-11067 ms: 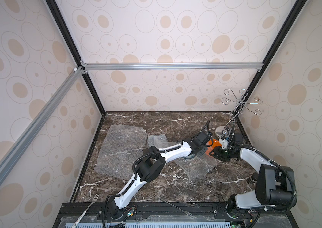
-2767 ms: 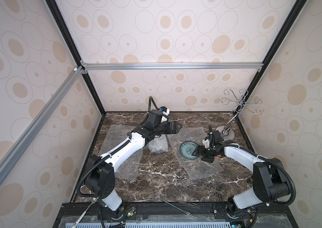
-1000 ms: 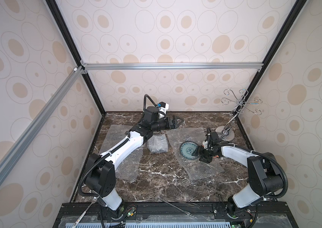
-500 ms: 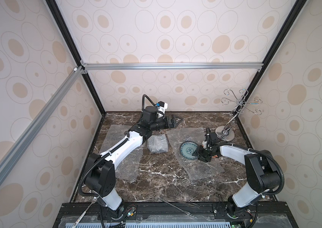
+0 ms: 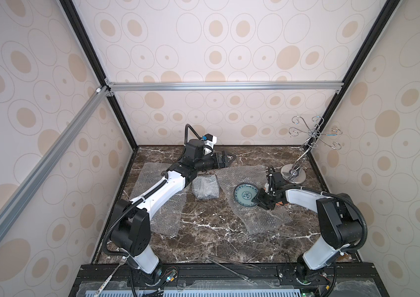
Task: Unpack dinner plates from bubble wrap
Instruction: Pick up the plate from the bubble wrap.
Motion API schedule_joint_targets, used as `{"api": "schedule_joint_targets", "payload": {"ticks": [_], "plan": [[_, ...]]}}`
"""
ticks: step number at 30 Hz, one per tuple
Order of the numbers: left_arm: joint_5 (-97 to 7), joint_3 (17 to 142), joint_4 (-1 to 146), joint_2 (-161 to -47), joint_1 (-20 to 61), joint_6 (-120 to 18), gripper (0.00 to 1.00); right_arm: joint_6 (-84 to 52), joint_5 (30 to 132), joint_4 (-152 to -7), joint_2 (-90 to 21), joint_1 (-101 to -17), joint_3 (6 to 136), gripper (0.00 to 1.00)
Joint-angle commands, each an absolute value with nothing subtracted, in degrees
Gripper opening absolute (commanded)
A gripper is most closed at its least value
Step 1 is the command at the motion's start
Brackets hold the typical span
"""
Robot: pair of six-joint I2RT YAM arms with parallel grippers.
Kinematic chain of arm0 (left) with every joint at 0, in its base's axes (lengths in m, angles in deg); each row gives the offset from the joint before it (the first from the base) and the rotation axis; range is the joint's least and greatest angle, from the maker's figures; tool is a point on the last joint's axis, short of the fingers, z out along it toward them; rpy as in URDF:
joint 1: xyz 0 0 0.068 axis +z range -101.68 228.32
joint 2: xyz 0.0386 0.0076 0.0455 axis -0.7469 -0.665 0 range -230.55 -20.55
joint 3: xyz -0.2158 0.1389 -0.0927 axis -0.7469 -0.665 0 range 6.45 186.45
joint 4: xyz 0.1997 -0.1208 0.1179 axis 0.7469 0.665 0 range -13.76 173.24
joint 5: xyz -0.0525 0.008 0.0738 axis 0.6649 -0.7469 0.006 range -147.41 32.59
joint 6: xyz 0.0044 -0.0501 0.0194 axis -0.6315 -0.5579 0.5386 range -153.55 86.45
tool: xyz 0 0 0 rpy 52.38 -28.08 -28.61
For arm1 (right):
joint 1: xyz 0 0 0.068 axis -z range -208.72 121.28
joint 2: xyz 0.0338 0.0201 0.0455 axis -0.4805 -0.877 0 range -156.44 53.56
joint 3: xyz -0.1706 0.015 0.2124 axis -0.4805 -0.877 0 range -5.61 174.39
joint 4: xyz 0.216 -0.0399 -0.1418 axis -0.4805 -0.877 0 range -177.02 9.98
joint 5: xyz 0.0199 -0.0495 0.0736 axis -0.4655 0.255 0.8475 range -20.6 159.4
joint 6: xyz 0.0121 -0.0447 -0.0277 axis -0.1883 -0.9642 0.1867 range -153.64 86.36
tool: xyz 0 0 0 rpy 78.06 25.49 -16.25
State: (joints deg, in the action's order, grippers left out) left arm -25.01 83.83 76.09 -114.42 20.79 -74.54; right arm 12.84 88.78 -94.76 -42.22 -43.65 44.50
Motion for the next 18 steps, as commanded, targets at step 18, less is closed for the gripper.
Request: {"api": "schedule_joint_targets", "payload": {"ticks": [18], "plan": [[-29.89,80.37,78.78,-112.82,21.69,-68.63,1.00,17.49,85.45,-91.25,-40.20,-43.99,41.94,0.14]]}}
